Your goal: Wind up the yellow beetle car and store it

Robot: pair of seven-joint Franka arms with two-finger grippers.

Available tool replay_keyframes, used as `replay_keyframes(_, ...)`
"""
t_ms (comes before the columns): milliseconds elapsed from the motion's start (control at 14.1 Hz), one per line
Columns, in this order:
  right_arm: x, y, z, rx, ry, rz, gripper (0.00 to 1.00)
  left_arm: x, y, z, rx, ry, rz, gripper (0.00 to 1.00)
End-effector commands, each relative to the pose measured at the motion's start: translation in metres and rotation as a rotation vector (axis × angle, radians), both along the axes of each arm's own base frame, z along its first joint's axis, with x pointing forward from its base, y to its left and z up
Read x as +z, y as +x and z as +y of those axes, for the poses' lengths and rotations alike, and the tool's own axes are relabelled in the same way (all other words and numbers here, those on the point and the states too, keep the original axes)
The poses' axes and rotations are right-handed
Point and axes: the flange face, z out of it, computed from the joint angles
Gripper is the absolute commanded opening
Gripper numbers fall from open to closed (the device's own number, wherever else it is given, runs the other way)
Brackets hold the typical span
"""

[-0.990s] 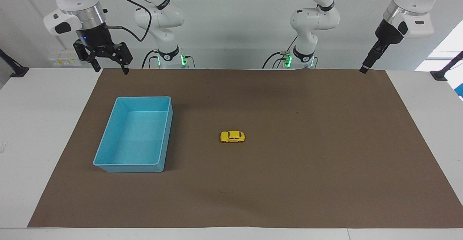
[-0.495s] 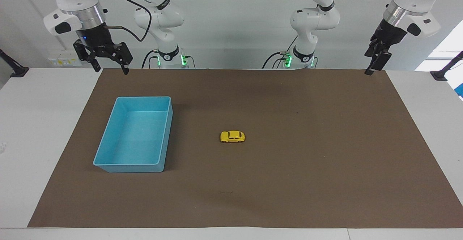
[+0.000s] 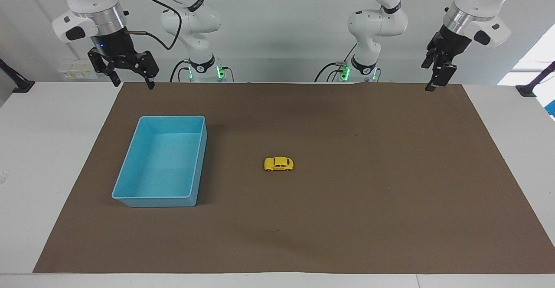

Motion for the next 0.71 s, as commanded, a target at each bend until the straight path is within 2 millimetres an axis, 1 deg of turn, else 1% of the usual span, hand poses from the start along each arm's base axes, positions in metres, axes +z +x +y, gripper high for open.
replay_keyframes(0,0.002,-0.003,-0.005,0.021,0.009,-0.007,1.00,-0.036,0.017,-0.047,0.062,-0.023,-0.022,1.00)
replay_keyframes(71,0.002,-0.003,-0.006,0.020,0.009,-0.009,1.00,-0.043,0.022,-0.060,0.079,-0.029,-0.033,1.00)
replay_keyframes(283,0.002,-0.003,-0.005,0.021,0.009,-0.007,1.00,-0.074,0.040,-0.098,0.117,-0.043,-0.047,1.00)
replay_keyframes(424,0.002,-0.003,-0.006,0.020,0.009,-0.007,1.00,-0.104,0.050,-0.135,0.132,-0.045,-0.034,1.00)
replay_keyframes(495,0.002,-0.003,-0.006,0.020,0.009,-0.007,1.00,-0.127,0.054,-0.152,0.136,-0.035,-0.010,1.00)
replay_keyframes(566,0.002,-0.003,-0.006,0.020,0.009,-0.007,1.00,-0.150,0.056,-0.173,0.127,-0.026,0.014,1.00)
replay_keyframes(636,0.002,-0.003,-0.006,0.020,0.009,-0.007,1.00,-0.162,0.065,-0.185,0.148,-0.044,0.007,1.00)
